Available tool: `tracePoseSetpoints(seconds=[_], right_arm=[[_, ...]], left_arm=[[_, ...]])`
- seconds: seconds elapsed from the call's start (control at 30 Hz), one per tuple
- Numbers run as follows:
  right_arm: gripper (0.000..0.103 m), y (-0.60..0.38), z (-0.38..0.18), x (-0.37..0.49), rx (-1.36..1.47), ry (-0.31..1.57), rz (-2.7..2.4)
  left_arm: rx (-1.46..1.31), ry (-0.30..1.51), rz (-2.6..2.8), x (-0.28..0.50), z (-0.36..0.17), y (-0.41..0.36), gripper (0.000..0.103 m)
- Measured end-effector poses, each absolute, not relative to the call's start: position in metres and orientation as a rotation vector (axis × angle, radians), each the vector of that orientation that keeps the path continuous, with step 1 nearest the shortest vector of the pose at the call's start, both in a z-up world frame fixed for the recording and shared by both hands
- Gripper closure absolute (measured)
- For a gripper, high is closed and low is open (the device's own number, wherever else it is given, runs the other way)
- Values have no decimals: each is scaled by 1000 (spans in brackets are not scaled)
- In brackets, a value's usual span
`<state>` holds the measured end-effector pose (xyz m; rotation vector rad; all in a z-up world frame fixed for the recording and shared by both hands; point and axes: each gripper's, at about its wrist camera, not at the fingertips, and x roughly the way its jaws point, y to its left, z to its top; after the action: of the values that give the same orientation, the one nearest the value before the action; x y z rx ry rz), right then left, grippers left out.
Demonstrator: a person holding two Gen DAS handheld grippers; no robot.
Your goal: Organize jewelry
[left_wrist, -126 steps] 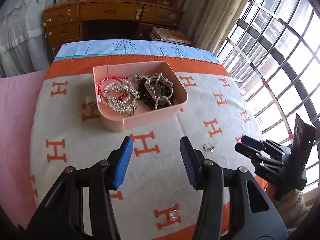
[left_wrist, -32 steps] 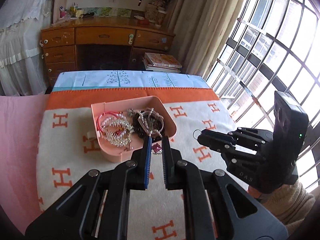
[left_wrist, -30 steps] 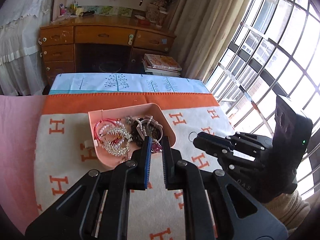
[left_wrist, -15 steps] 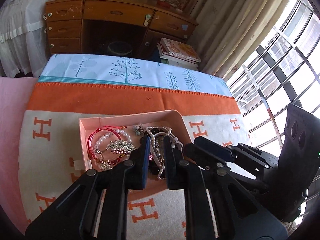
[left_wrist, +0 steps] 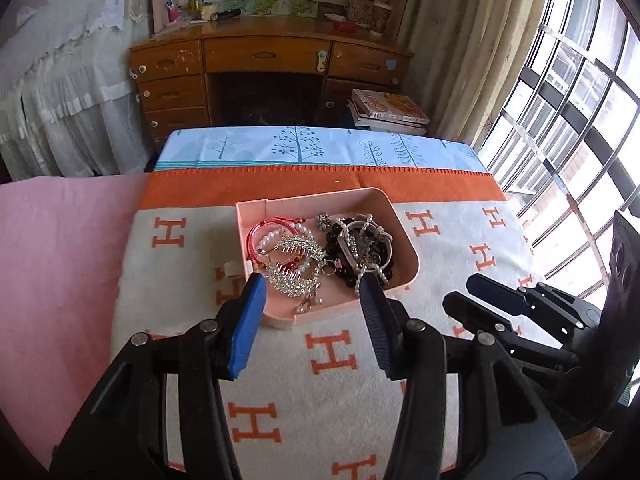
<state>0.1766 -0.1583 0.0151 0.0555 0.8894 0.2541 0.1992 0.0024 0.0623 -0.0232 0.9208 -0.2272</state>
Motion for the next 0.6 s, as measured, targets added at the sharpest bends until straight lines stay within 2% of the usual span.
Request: tracePoseSetpoints(seconds=[0.1,0.23,0.43,0.6], right_arm=[[69,-163,18,136,73,882,242],[69,-171,20,76,84,874,213],[68,-192,23,-2,172,871,168],[56,-204,40,-59,210,833,128]], left_arm=[[-16,862,-217,154,74,3,38],[17,797,-173,95,81,0,23],[6,722,-75,16,85,-5,21],[-9,694,-65,-35,90,-12,21]])
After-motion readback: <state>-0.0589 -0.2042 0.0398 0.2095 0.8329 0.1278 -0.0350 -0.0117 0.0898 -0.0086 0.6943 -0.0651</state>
